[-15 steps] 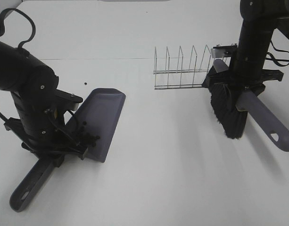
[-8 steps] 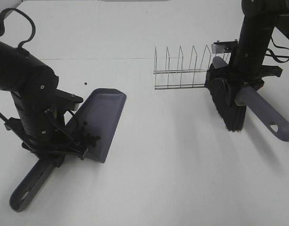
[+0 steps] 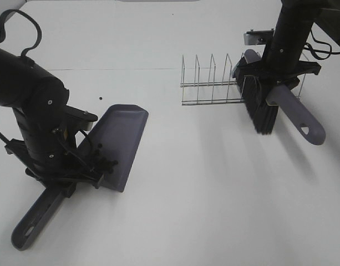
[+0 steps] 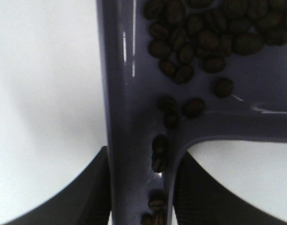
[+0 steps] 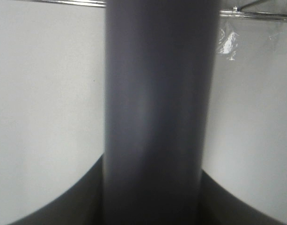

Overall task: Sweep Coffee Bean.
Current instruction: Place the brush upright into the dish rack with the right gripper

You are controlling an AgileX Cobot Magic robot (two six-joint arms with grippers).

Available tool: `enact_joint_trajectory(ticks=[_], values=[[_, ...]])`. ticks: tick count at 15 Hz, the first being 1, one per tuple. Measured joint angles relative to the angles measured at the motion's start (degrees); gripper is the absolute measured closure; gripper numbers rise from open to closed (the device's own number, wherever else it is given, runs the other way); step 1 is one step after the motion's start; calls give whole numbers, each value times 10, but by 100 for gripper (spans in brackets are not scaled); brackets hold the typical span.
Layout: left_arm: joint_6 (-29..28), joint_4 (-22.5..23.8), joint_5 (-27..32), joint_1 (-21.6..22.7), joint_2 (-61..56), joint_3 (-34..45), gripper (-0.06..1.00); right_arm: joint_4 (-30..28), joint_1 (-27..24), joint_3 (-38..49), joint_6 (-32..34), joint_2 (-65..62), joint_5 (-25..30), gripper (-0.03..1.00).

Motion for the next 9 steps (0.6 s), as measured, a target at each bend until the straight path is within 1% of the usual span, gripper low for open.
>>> enact_joint_trajectory(ticks=[3, 9], values=[[0, -3, 1, 0, 0, 0, 63, 1, 0, -29, 10, 12, 0, 68], [0, -5, 3, 0, 0, 0, 63, 28, -1, -60, 21, 37, 0, 68]])
